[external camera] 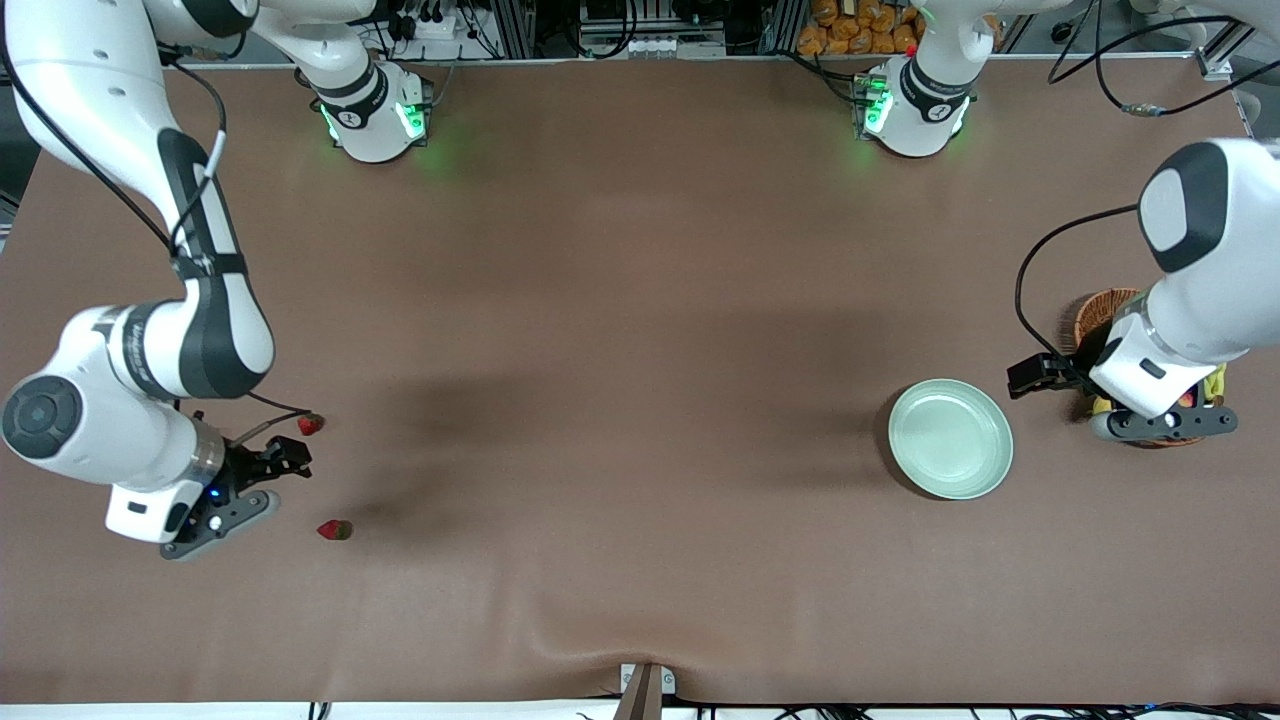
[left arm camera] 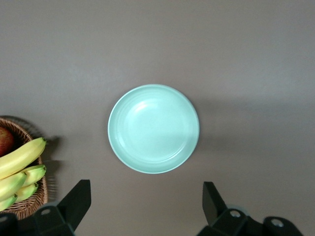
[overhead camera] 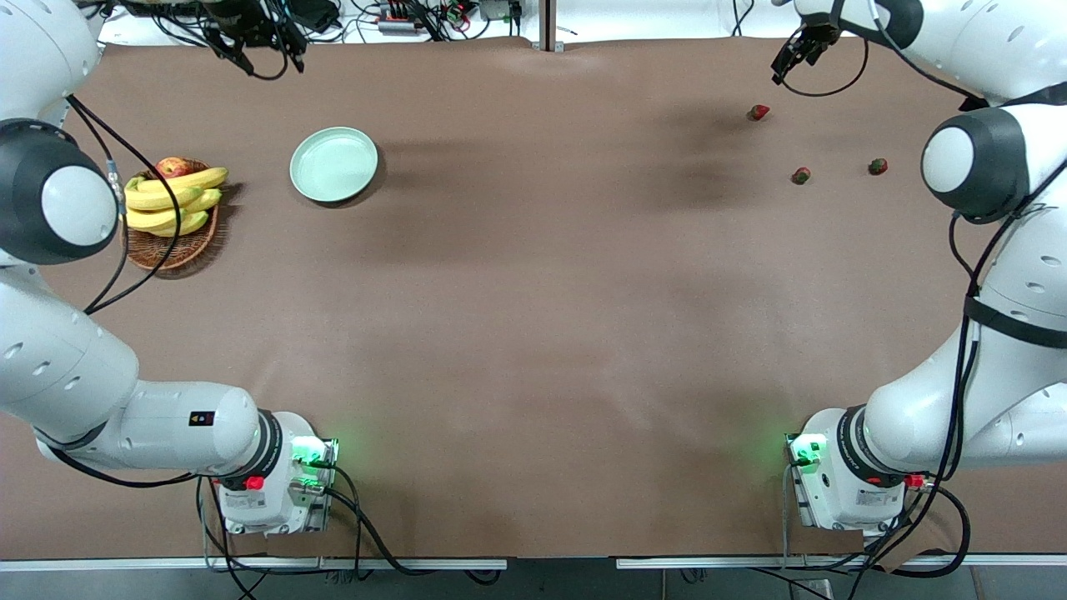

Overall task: Collect all strawberries into plate
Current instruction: 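Lower the right gripper to a strawberry while the left gripper moves over the plate, then close the right gripper on the first red strawberry and lift it, then carry the strawberry with the right gripper toward the table middle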

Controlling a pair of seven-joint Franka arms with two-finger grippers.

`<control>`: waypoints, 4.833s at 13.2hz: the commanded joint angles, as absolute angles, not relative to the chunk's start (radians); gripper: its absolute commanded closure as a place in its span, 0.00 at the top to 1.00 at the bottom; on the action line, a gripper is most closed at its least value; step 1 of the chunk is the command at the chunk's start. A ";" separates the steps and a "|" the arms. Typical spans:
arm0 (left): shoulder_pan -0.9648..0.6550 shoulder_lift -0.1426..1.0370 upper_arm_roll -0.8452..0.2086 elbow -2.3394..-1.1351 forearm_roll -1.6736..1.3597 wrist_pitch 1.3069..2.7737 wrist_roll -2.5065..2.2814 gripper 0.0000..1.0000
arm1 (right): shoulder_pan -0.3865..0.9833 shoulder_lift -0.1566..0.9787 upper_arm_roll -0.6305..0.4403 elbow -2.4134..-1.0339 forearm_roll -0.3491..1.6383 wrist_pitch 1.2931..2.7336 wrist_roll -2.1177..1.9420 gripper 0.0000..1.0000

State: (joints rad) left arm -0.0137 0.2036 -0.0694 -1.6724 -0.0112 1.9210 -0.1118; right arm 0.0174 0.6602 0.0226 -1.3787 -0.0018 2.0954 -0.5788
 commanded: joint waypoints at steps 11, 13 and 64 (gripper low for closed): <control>-0.034 0.199 -0.140 -1.534 -0.025 1.784 -0.144 1.00 | 0.018 0.888 0.021 -1.331 -0.002 2.330 -0.946 1.00; -0.035 0.201 -0.140 -1.534 -0.025 1.784 -0.146 1.00 | 0.018 0.900 0.021 -1.328 -0.002 2.333 -0.946 1.00; -0.114 0.229 -0.140 -1.522 -0.020 1.787 -0.264 1.00 | 0.411 0.900 0.238 -1.161 0.015 2.373 -0.529 0.00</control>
State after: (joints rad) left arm -0.1167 0.2246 -0.1380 -1.5397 -0.0133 1.7971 -0.2606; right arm 0.3622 0.8713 0.2405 -1.1937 0.0159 2.3233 -0.5303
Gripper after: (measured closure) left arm 0.000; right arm 0.674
